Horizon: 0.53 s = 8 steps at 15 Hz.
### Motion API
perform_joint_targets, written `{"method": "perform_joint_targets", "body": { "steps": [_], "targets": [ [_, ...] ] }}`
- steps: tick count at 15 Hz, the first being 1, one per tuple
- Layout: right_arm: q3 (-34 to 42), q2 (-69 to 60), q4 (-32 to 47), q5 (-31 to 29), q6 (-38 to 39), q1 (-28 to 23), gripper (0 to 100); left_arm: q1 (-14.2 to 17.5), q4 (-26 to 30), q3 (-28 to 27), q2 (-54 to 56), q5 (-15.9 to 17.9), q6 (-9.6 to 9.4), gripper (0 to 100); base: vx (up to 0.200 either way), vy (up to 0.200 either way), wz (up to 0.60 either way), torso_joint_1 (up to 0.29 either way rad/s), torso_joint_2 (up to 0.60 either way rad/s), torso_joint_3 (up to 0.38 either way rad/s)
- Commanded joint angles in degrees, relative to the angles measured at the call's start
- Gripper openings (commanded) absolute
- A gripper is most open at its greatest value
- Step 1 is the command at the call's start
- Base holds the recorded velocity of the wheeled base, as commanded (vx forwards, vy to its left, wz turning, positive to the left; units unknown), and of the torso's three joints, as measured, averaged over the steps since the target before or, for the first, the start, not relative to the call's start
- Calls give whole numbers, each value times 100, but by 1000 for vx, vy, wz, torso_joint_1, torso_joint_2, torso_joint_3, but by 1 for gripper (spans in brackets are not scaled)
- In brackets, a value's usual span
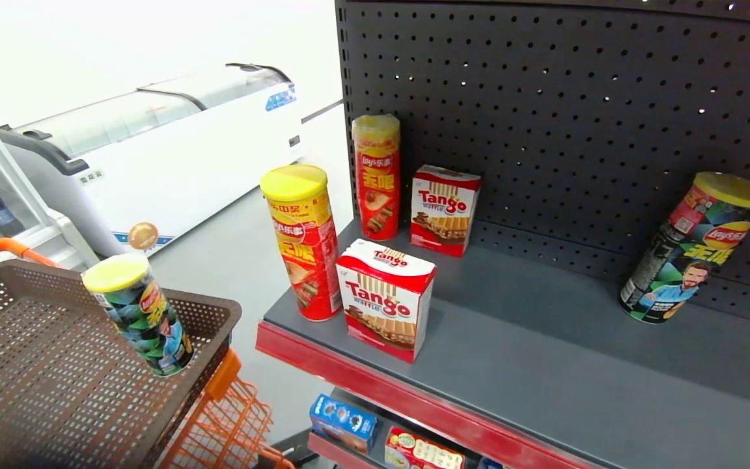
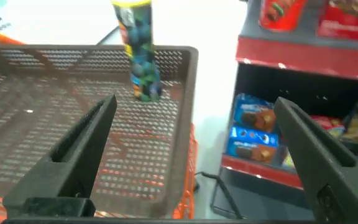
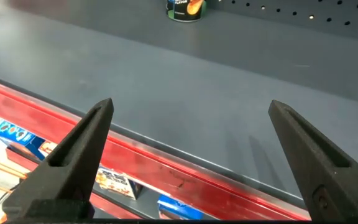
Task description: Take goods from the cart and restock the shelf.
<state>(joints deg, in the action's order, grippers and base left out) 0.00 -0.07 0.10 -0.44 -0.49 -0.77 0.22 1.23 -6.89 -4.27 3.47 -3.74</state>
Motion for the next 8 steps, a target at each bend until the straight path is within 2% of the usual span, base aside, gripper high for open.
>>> {"method": "perform_joint_targets", "body": {
  "steps": [1, 2, 3, 5, 8],
  "targets": [
    [0, 7, -1, 0, -4, -2, 100, -101, 114, -1025, -1832, -699, -197, 100, 0, 0, 0, 0, 0, 0],
    [0, 7, -1, 0, -4, -2, 100, -294, 61, -1051, -2061, -910, -232, 100, 0, 0, 0, 0, 0, 0],
    [0, 7, -1, 0, -4, -2, 100, -286, 17, -1087, -2483, -1174, -232, 100, 0, 0, 0, 0, 0, 0],
    [0, 7, -1, 0, -4, -2, 100, 409, -343, -1245, -3441, -1095, -188, 100, 0, 0, 0, 0, 0, 0],
    [0, 7, -1, 0, -4, -2, 100, 470, -571, -1271, -4363, -743, -83, 100, 0, 0, 0, 0, 0, 0]
  ]
}}
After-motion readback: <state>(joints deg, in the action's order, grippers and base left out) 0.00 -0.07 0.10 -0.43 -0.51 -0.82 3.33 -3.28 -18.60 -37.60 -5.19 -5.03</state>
